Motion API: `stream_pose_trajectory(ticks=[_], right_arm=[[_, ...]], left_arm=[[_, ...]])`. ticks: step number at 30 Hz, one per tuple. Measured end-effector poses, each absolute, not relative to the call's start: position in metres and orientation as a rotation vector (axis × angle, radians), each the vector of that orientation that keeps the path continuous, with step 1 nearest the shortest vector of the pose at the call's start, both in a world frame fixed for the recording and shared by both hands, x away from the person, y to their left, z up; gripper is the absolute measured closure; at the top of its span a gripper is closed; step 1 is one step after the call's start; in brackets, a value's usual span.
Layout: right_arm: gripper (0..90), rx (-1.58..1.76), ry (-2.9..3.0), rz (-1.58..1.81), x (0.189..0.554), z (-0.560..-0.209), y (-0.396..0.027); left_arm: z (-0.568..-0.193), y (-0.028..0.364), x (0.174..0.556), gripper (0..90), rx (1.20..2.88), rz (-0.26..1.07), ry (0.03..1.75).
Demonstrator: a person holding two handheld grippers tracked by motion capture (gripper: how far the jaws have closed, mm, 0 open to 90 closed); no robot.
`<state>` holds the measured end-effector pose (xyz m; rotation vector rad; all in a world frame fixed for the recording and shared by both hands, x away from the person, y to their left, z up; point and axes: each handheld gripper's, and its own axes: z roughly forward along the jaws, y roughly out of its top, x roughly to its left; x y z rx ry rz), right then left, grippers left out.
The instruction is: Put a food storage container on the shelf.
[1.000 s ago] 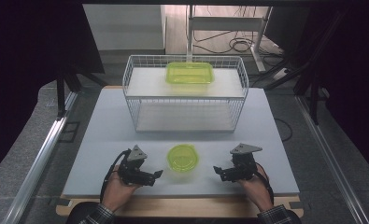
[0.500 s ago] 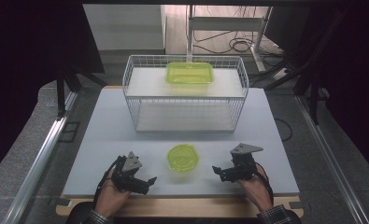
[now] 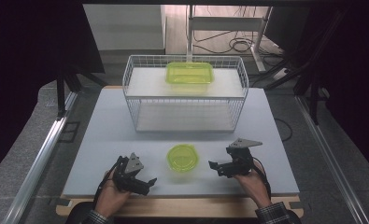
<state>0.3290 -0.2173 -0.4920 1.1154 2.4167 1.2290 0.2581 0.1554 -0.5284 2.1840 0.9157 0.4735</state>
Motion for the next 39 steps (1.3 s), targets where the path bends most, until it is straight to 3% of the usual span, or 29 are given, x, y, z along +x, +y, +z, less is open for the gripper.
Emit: stream_pose_trajectory(ticks=[9, 17, 27, 39], right_arm=[[3.0, 1.187, 2.464, 1.312, 0.344, -0.482, -0.208], [19.6, 1.218, 2.517, 1.336, 0.357, -0.473, -0.189], [29.3, 1.238, 2.554, 1.392, 0.372, -0.472, -0.177], [47.9, 1.298, 2.661, 1.412, 0.384, -0.48, -0.168]], left_arm=[[-0.529, 0.155, 0.258, 0.0, 2.198, 0.488, 0.914], [-0.529, 0.157, 0.258, 0.0, 2.208, 0.495, 0.913], [-0.529, 0.157, 0.258, 0.0, 2.219, 0.503, 0.908], [-0.53, 0.157, 0.257, 0.0, 2.232, 0.509, 0.9]])
